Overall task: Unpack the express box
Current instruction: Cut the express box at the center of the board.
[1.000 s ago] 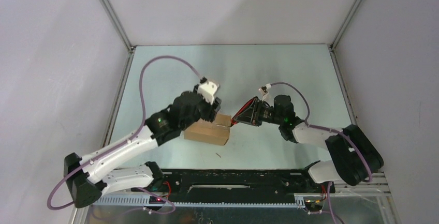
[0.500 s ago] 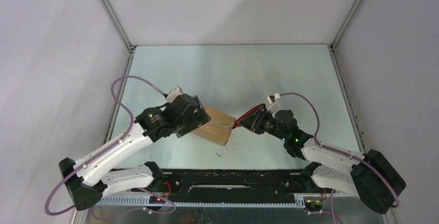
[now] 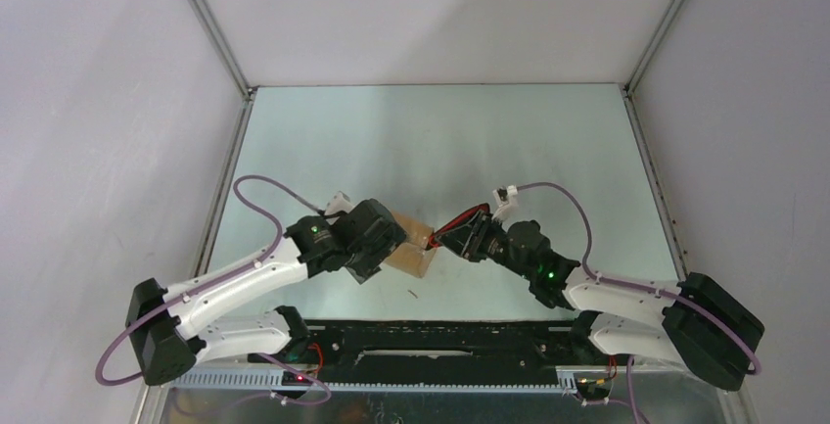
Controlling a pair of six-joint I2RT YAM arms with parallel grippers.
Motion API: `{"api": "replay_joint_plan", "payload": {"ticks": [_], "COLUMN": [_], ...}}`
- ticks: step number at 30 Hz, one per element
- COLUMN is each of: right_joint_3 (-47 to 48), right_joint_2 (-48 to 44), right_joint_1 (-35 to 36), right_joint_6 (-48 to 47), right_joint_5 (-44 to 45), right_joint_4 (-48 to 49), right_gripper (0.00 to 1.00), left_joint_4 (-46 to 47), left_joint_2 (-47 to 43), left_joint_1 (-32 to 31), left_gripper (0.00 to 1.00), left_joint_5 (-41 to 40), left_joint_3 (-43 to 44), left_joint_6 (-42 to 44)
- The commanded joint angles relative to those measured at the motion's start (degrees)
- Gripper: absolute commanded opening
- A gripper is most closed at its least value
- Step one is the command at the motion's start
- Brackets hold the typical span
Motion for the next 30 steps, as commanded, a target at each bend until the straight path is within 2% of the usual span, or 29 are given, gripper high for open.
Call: {"api": "replay_joint_plan", "payload": {"ticks": [1,6,12,18,28,30], "right_joint_3": [-0.5,-0.6,-0.3,0.7,1.7,1.9], "right_joint_2": [1.1,2.0,3.1,3.9,4.7,4.9], "right_joint_1": [3.3,5.4,5.9,6.9,8.7,8.9], "right_joint_6": [-2.2,-3.2,-4.4,-5.6,-6.5,-6.6], "right_joint_5": [2.9,5.4,5.0,6.0,7.7,7.7], "right_joint_4": [0.9,1.5,2.3,1.7,0.9,0.7], "right_gripper": [0.00,0.00,0.00,0.00,0.00,0.00], "left_joint_4": [3.8,4.6,2.4,-1.7,-8.4,-7.6], "left_joint_2": [-1.4,-1.4,-2.1,-1.0,-2.3,-2.7], "left_joint_1": [-0.2,-0.4,-0.8,-2.2,-3.4,-3.2], "left_gripper": [0.97,0.94,0.78,0.67,0.53,0.43], "left_joint_5": [-1.1,0.3,-0.4,0.5,-1.3,-1.3], "left_joint_3": [-3.4,-6.7,-8.1,-7.6,-7.3,-7.9], "left_joint_6": [-6.3,-9.9,-13.6,-16.6,-21.8,-22.4]}}
